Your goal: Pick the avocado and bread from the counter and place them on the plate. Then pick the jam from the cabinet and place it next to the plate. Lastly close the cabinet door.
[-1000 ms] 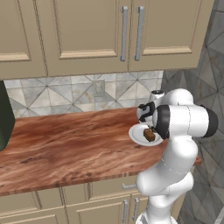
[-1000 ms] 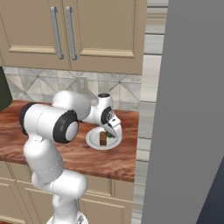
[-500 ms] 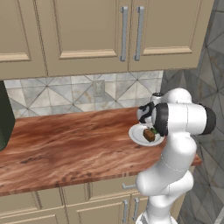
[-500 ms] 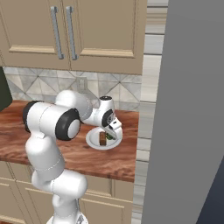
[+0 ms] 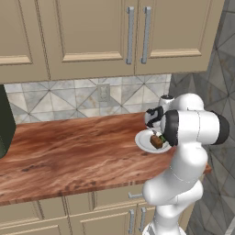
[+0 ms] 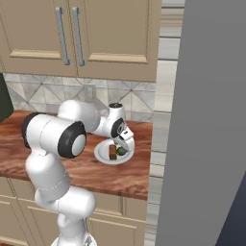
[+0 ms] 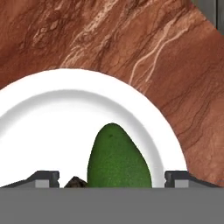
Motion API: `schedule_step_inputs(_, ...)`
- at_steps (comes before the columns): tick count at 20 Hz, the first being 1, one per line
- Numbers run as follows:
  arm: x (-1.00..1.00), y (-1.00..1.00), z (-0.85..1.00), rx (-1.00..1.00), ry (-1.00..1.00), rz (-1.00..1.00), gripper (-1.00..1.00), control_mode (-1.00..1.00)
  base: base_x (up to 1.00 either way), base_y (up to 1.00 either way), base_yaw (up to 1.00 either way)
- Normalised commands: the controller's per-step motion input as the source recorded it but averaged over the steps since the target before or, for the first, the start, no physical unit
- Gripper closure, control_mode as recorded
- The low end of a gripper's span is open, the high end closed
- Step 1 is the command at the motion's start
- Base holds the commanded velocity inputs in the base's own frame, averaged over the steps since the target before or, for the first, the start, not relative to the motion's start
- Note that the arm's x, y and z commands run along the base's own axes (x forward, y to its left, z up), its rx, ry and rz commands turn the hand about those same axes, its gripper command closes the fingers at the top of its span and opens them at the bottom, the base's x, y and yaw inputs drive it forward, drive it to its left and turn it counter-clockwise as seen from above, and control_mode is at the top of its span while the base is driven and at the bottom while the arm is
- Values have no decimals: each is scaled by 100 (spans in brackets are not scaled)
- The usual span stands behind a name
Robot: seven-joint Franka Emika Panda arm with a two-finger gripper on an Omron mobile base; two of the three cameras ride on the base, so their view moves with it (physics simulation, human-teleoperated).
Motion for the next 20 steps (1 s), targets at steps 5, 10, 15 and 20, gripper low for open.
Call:
schedule_step_inputs(5,-16,0,52,0,-6,0,-100,-100,0,0,0)
schedule_step_inputs(10,-48,11,58,0,-11,0,-100,-100,0,0,0)
schedule_step_inputs(15,-73,26,68,0,-13,0,-100,-100,0,0,0)
schedule_step_inputs(20,-73,35,58,-1,-11,0,-100,-100,0,0,0)
